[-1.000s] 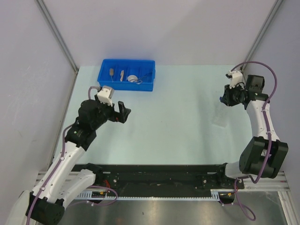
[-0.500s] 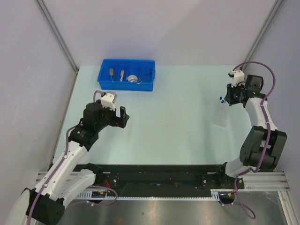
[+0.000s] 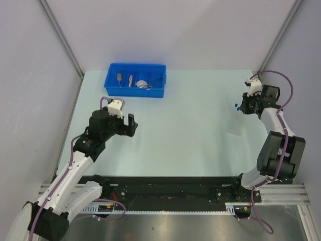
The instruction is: Organize the chemistry lab equipment
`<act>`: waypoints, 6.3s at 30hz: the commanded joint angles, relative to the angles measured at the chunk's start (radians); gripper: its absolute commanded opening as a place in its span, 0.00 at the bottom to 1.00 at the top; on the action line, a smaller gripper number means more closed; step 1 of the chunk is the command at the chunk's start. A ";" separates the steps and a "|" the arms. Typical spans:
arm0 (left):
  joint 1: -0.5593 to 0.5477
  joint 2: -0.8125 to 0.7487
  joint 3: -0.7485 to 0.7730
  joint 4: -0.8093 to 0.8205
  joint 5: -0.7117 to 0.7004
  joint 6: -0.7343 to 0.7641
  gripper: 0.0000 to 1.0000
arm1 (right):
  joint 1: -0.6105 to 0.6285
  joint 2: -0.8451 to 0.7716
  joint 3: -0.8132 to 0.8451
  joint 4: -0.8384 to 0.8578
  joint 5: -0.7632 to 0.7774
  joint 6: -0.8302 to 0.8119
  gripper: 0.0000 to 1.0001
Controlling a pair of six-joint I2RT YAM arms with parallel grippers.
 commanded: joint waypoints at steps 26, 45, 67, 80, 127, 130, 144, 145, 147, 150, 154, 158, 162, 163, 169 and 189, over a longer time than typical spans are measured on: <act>0.006 -0.027 -0.009 0.027 -0.009 0.052 1.00 | -0.033 -0.017 -0.100 0.135 -0.049 0.039 0.27; 0.124 -0.079 0.078 0.033 0.244 -0.197 1.00 | -0.078 -0.399 -0.043 -0.041 -0.118 0.037 1.00; 0.313 -0.148 0.437 -0.254 0.298 -0.162 1.00 | -0.107 -0.579 0.316 -0.306 0.140 0.448 1.00; 0.313 -0.229 0.402 -0.274 0.301 -0.164 1.00 | -0.107 -0.639 0.345 -0.401 0.129 0.401 1.00; 0.313 -0.185 0.065 -0.116 0.298 -0.175 1.00 | 0.137 0.124 -0.104 0.033 0.424 0.524 1.00; 0.313 -0.176 0.063 -0.108 0.300 -0.178 1.00 | 0.135 0.082 -0.104 0.037 0.402 0.522 1.00; 0.313 -0.156 0.051 -0.082 0.310 -0.185 1.00 | 0.177 0.064 -0.104 0.045 0.448 0.573 1.00; 0.313 -0.159 0.051 -0.090 0.309 -0.184 1.00 | 0.183 0.078 -0.104 0.054 0.456 0.573 1.00; 0.313 -0.163 0.048 -0.094 0.303 -0.182 1.00 | 0.187 0.091 -0.100 0.069 0.491 0.573 1.00; 0.313 -0.171 0.046 -0.101 0.298 -0.182 1.00 | 0.194 0.130 -0.083 0.063 0.538 0.574 1.00; 0.313 -0.168 0.046 -0.098 0.300 -0.184 1.00 | 0.195 0.171 -0.067 0.050 0.549 0.573 1.00; 0.313 -0.162 0.052 -0.099 0.301 -0.185 1.00 | 0.212 0.187 -0.064 0.059 0.549 0.556 0.92; 0.313 -0.157 0.054 -0.101 0.300 -0.185 1.00 | 0.238 0.165 -0.064 0.092 0.555 0.495 0.66; 0.313 -0.159 0.052 -0.101 0.300 -0.185 1.00 | 0.244 0.158 -0.064 0.109 0.557 0.485 0.60; 0.313 -0.151 0.051 -0.099 0.295 -0.185 1.00 | 0.315 0.141 -0.043 0.157 0.540 0.459 0.36; 0.313 -0.079 0.049 -0.064 0.286 -0.210 1.00 | 0.648 0.642 0.653 -0.053 0.463 0.674 0.34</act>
